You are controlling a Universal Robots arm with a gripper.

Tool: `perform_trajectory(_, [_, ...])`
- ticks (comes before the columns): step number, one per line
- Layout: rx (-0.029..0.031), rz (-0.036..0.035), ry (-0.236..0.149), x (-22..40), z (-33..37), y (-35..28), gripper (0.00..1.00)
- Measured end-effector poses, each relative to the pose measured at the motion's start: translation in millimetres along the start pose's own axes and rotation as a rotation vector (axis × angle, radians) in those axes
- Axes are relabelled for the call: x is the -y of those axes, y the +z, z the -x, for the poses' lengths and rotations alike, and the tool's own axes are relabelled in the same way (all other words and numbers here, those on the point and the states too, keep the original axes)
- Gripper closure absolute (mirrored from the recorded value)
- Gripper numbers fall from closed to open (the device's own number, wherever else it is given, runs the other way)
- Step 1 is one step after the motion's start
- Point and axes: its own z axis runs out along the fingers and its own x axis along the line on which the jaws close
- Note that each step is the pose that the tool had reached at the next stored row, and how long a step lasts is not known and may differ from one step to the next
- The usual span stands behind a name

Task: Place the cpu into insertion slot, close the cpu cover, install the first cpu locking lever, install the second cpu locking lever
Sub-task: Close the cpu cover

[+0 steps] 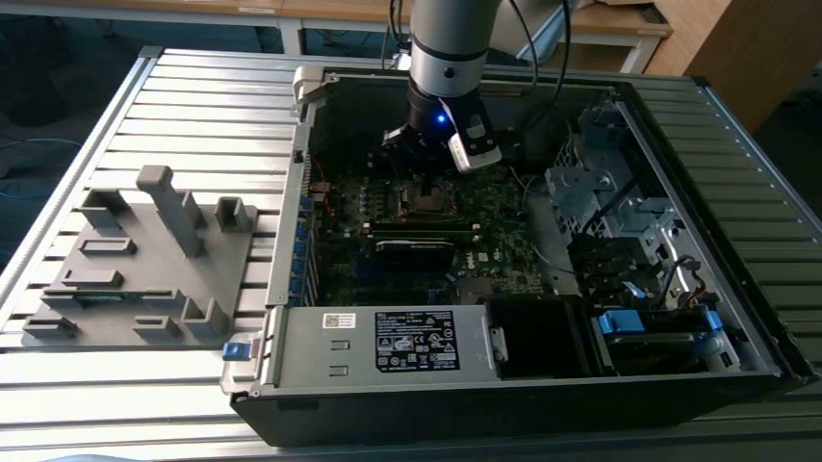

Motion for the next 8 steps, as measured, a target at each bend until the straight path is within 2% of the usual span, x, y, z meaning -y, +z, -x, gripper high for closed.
perform_trajectory(8, [0.0005,0.0,0.0,0.8,-8.0,1.2,0.9])
